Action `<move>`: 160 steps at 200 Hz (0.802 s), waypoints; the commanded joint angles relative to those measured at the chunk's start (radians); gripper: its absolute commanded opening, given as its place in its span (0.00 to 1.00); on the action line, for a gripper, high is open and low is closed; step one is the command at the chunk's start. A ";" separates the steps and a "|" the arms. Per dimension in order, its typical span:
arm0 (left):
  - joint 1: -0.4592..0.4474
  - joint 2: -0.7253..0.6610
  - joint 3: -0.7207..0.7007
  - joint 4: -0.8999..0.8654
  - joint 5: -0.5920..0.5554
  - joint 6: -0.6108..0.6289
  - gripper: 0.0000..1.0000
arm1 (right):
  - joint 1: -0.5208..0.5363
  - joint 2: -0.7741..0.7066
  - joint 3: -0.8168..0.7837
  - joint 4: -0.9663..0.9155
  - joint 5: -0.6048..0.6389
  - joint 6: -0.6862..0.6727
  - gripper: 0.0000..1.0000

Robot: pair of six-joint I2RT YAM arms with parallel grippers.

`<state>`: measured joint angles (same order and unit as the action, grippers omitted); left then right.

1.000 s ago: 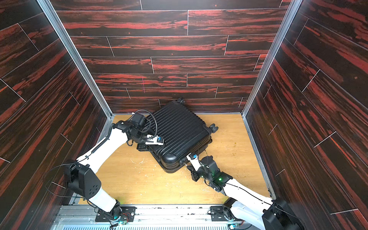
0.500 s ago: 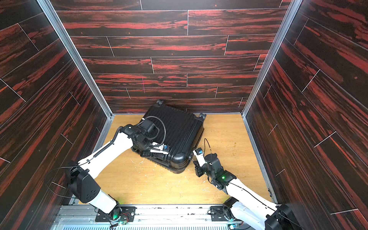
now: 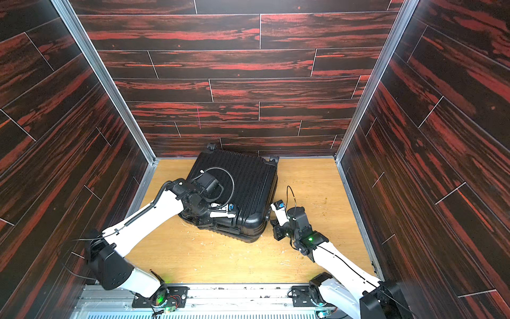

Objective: Close the suitcase zippers
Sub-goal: Adjust the suitcase at the center of the board.

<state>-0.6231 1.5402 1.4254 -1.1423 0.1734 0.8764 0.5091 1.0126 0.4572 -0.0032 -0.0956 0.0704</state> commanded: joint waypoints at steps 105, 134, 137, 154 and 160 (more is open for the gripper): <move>-0.020 -0.050 -0.025 0.198 -0.077 -0.062 0.24 | -0.004 -0.066 -0.015 0.072 -0.123 -0.019 0.00; -0.023 -0.104 -0.006 0.271 -0.135 -0.083 0.18 | 0.004 -0.083 -0.019 0.038 -0.136 -0.017 0.00; -0.024 -0.111 -0.006 0.282 -0.144 -0.086 0.18 | 0.005 -0.085 -0.021 0.039 -0.137 -0.020 0.00; -0.026 -0.144 -0.009 0.324 -0.180 -0.088 0.17 | 0.020 -0.099 -0.033 0.051 -0.139 -0.019 0.00; -0.027 -0.153 -0.011 0.338 -0.198 -0.088 0.17 | 0.022 -0.101 -0.034 0.052 -0.138 -0.018 0.00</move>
<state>-0.6670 1.4876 1.3781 -1.0164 0.1051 0.9043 0.4980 0.9630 0.4309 0.0078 -0.1287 0.0685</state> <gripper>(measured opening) 0.348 0.047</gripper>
